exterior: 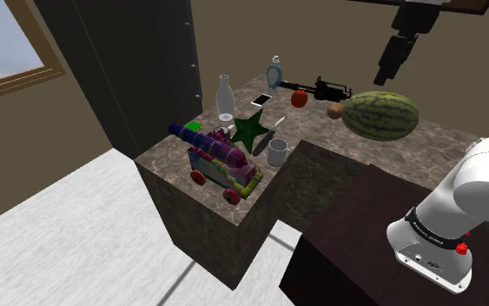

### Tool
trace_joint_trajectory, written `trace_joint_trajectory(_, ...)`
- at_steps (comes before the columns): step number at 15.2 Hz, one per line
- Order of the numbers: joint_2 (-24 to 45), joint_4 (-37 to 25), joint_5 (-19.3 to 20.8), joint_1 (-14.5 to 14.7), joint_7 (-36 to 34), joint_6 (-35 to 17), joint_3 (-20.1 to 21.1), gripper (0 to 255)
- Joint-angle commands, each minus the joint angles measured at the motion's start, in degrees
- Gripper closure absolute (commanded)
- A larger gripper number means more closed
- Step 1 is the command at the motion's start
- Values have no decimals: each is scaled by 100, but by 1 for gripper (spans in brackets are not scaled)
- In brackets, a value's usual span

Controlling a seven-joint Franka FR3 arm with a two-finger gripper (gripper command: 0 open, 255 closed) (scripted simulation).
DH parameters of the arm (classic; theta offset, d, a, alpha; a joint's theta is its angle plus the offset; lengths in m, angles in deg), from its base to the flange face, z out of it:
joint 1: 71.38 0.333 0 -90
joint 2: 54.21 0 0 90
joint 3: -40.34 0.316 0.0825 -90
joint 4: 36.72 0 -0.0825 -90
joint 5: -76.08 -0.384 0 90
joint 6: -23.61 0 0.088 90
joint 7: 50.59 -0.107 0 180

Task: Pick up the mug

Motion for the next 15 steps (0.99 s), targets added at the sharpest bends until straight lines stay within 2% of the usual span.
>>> trace_joint_trajectory(1,0,0,0,0,0,0,0,0)
trace_joint_trajectory(8,791,623,53,20,223,-1431,-32,0)
trace_joint_trajectory(15,1974,845,49,62,445,-2854,-82,0)
